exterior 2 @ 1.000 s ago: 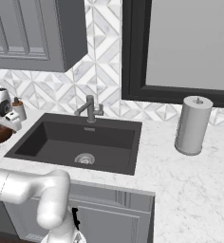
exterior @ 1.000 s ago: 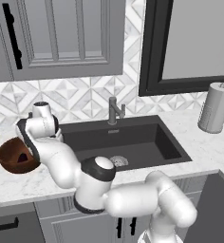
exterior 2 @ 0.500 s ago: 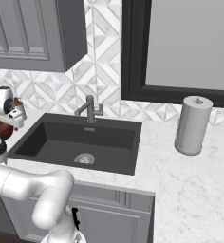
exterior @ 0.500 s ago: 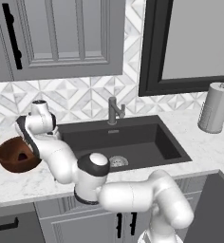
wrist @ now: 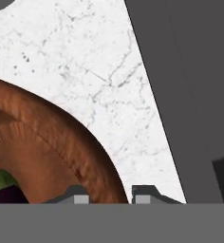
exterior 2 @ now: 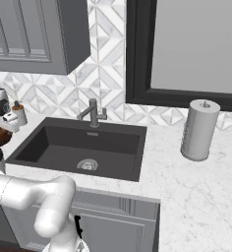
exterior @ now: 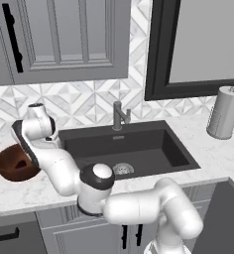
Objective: Pick the eggplant from the sink and place it in the bowl. Then pick the bowl and place it in the microwave. Then close the microwave door and press the start button.
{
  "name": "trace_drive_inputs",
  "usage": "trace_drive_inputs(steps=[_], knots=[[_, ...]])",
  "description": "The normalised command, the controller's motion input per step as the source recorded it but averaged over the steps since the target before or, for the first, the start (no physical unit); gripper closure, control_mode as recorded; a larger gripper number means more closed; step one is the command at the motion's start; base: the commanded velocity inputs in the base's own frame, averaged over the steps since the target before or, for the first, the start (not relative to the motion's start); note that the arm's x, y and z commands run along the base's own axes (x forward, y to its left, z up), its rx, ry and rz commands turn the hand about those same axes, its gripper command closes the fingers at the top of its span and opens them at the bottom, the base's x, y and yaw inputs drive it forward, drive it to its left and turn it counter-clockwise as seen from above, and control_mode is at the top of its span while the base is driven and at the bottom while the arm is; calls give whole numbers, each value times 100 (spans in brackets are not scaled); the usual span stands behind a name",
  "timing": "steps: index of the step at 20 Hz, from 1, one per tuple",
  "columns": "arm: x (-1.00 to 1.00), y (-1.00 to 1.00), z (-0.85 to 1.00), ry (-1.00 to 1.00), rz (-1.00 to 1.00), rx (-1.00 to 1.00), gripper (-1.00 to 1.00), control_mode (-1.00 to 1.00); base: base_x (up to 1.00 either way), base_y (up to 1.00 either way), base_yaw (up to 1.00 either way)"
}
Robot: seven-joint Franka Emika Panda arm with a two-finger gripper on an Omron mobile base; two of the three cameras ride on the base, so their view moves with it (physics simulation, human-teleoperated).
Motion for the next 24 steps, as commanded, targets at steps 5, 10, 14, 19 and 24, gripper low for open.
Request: trace_drive_inputs(steps=[5, 10, 14, 19, 24], knots=[[-97, -35, -14, -10, -29, 8, 100, -100, 0, 0, 0], [-88, -56, 14, -17, -30, 8, 100, -100, 0, 0, 0], [-88, -71, 49, -20, -19, 4, 100, -100, 0, 0, 0], [-54, -46, 98, -11, -11, 1, 100, -100, 0, 0, 0], [-69, -37, 91, -2, -1, 0, 100, -100, 0, 0, 0]])
